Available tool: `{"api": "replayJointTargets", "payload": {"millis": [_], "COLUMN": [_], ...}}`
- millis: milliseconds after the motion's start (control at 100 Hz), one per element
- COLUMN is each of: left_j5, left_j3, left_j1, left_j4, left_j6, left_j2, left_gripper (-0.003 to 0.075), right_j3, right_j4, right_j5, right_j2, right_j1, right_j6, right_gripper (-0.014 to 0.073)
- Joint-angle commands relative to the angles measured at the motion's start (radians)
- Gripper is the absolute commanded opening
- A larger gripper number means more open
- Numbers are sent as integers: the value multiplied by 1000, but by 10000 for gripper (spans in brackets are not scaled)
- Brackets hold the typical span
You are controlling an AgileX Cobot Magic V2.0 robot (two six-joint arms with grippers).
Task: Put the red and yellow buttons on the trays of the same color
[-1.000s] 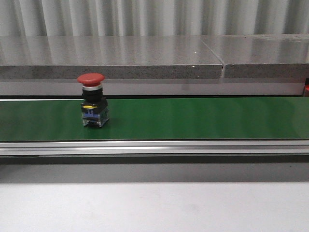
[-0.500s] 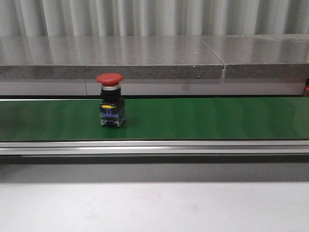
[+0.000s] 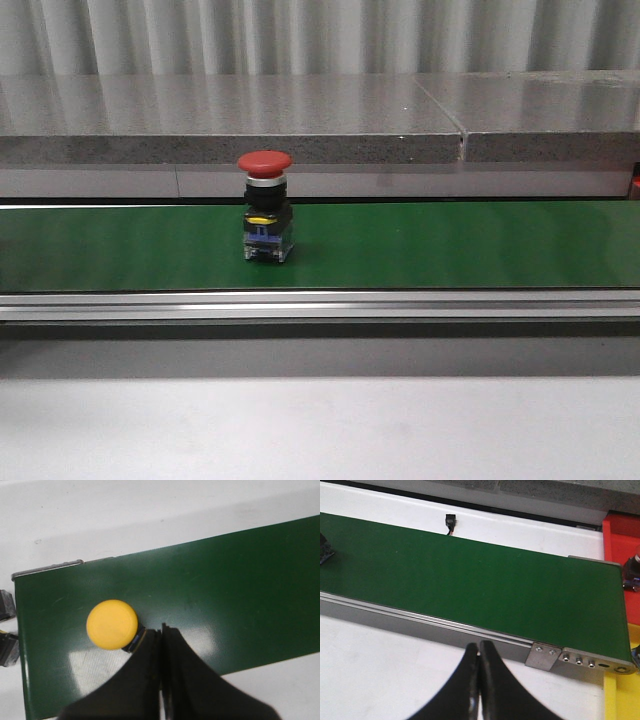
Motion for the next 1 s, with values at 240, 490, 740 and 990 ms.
{"api": "replayJointTargets", "payload": {"millis": [240,490,740,990], "left_j5": [-111,-114,-115,-142], "left_j3": [175,319,413,420], "left_j1": [-14,-14,-14,-14], "left_j4": [-16,-18,-26,-26], "left_j6": [1,1,1,1], "left_j2": [-306,-517,-675,-712], "left_gripper": [-20,-20,-20,-20], "right_j3": [-24,-24,-30,-165], "right_j4": [-2,-2,-3,-17], "right_j5": [-65,-66,-63,2], "right_j2": [2,2,16,172], "right_j1": [-1,-1,3,81], "right_j6": [-7,-7,-7,-7], "right_gripper": [-65,-65,-65,-65]}}
